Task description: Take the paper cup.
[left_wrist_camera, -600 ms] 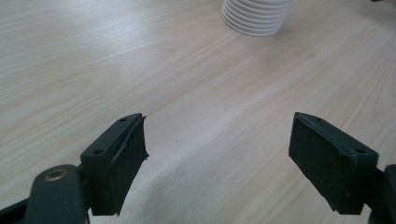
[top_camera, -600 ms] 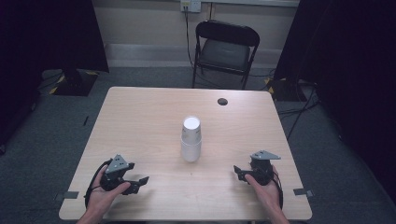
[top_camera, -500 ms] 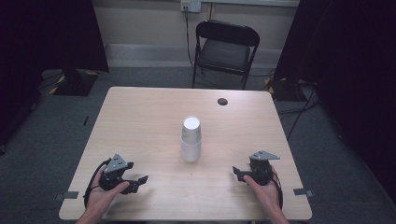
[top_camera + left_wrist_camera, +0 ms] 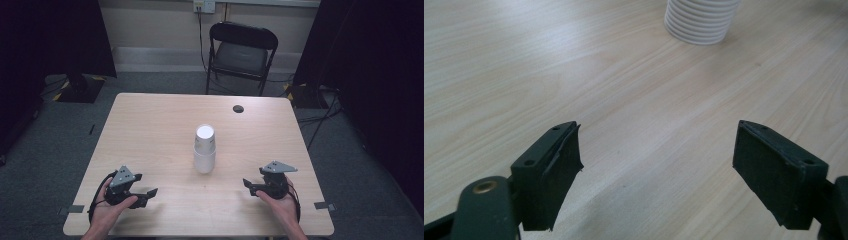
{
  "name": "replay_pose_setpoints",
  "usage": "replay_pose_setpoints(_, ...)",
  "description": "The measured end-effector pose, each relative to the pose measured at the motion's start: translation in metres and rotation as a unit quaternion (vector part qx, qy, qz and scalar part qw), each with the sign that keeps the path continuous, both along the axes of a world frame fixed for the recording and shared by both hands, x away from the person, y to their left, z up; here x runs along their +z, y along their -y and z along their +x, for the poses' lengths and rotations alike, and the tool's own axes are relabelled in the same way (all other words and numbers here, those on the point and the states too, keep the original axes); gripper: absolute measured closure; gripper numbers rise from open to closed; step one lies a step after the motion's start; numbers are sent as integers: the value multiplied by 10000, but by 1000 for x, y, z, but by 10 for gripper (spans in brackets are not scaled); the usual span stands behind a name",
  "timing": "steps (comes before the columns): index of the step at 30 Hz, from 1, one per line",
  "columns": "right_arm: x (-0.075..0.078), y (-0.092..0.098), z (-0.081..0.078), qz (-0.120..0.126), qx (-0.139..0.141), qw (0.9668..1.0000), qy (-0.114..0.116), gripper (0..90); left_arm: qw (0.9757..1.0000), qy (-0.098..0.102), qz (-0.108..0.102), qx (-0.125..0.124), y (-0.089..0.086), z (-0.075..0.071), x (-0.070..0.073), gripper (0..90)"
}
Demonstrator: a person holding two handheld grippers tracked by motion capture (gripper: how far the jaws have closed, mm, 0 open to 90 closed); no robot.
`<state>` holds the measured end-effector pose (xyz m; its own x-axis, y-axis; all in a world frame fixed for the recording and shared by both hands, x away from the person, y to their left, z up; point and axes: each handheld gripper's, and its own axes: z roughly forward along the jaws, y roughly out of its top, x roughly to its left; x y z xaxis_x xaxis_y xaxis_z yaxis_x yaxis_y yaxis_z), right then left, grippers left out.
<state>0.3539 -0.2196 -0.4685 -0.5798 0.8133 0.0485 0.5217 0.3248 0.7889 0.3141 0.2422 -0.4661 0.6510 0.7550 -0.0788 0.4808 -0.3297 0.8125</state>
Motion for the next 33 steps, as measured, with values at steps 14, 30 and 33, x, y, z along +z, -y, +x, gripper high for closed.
replay_pose_setpoints(14, 25, -15, 3, 229, 290, 9993, 86, 240, 9999, 50, 8, -142, 4, -4, 1, 197)
replay_pose_setpoints(30, 52, -55, 20, 395, 669, 9960, 441, 265, 9998, 82, -29, -151, 5, -3, 1, 211)
replay_pose_setpoints(33, 56, -63, 22, 472, 798, 9947, 448, 265, 9999, 87, -55, -138, 4, -4, 1, 211)
